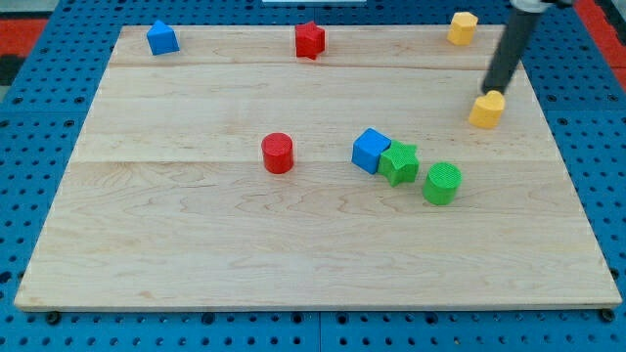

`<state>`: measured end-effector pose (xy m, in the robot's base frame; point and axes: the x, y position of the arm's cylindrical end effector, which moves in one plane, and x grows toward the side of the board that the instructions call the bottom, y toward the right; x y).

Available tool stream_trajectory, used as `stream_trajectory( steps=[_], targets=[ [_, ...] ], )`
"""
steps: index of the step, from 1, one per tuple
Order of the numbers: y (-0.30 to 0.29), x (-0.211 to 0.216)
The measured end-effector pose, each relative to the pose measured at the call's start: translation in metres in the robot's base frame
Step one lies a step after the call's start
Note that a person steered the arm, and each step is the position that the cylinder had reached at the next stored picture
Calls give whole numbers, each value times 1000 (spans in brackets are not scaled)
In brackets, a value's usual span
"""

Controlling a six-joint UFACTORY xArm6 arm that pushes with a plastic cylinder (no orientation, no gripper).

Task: Push the yellow heart towards the center left

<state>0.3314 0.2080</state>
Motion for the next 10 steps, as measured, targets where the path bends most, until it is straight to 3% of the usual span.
stream_trajectory(
  steps=[1,2,3,10],
  targets=[
    [-11,7],
    [53,-4],
    [97,20],
    [-127,72]
  ],
)
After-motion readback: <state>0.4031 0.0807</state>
